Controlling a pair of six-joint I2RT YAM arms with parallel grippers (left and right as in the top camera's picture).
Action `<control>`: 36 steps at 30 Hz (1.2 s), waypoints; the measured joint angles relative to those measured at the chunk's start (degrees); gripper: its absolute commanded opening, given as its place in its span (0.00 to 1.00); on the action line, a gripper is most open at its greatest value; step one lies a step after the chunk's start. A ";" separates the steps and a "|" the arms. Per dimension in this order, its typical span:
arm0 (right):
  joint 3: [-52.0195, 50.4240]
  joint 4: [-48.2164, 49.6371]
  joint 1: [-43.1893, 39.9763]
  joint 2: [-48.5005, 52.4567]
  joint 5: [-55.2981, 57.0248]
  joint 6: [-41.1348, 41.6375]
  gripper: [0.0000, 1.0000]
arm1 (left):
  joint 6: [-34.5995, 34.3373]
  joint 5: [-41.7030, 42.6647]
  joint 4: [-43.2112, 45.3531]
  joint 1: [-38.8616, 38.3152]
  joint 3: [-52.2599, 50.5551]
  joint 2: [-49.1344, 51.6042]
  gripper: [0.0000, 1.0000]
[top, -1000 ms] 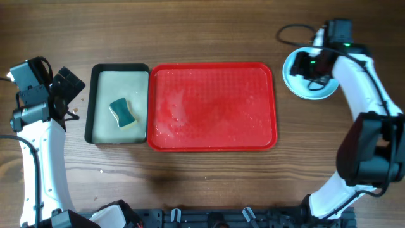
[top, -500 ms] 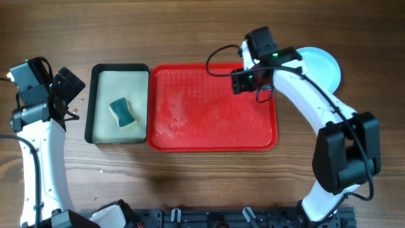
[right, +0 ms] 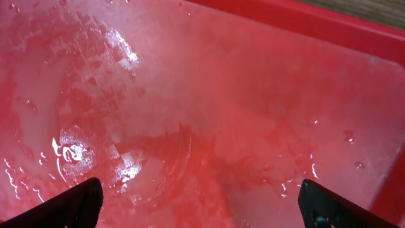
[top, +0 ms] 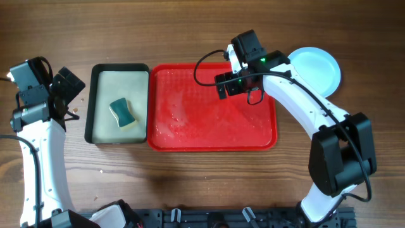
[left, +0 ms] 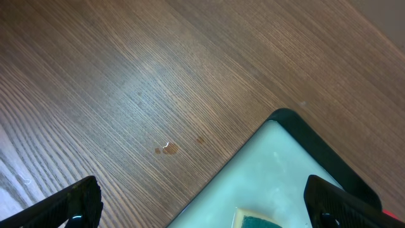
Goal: Clean dirty plates on tray and stack at the side
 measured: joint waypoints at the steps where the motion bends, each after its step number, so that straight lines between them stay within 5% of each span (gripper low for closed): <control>1: 0.00 0.28 0.00 0.00 0.00 0.00 1.00 | 0.00 0.00 0.00 0.00 0.00 -0.02 1.00; 36: 0.00 1.25 0.00 0.00 0.00 0.00 1.00 | 0.00 0.00 0.00 0.00 0.00 0.00 1.00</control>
